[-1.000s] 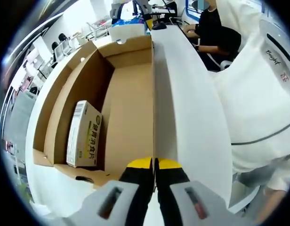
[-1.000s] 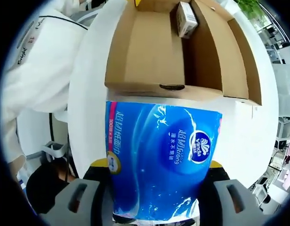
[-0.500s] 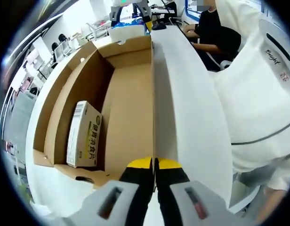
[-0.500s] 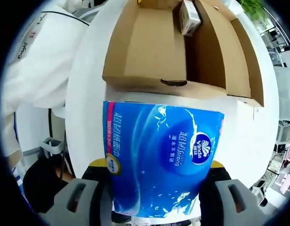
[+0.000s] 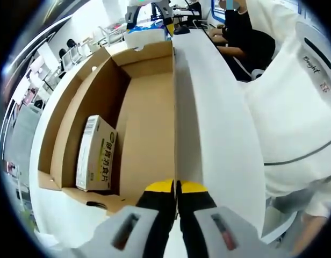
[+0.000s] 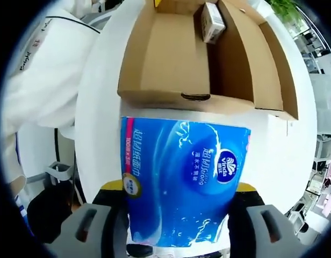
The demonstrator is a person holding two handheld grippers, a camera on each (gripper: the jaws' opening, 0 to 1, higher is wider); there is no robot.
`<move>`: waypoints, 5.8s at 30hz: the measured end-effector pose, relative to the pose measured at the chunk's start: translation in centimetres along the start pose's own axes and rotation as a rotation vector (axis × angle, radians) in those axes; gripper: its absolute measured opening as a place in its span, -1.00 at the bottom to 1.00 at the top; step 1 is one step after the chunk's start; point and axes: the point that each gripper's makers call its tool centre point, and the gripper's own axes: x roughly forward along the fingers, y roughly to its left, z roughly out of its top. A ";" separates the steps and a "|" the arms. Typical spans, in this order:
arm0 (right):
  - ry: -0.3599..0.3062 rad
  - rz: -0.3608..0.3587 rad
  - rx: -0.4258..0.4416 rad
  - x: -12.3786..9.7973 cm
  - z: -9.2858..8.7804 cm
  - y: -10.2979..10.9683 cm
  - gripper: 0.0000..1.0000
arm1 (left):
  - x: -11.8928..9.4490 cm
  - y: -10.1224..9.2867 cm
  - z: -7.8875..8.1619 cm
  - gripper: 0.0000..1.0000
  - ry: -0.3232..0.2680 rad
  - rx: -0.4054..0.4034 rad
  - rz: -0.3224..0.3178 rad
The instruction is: Operate the shoe box by opening the lid, removing the specified soft item, and placing it in the target area until the item is outside and the box remains undamaged.
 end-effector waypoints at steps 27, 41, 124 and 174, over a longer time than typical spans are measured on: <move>-0.290 -0.133 0.000 -8.5 7.0 -1.5 0.10 | 0.0 -0.1 0.0 -0.98 0.003 0.002 -0.001; -0.629 -0.223 0.065 -11.0 11.6 -3.5 0.09 | 0.0 -0.1 0.1 -0.98 -0.004 0.001 0.005; -0.980 -0.486 0.346 -4.6 27.8 -7.5 -0.49 | 0.0 -0.1 0.1 -0.99 -0.008 -0.003 -0.004; -0.632 -0.244 0.331 0.6 25.5 -5.9 -0.67 | 0.0 -0.1 0.1 -0.99 -0.014 -0.009 0.002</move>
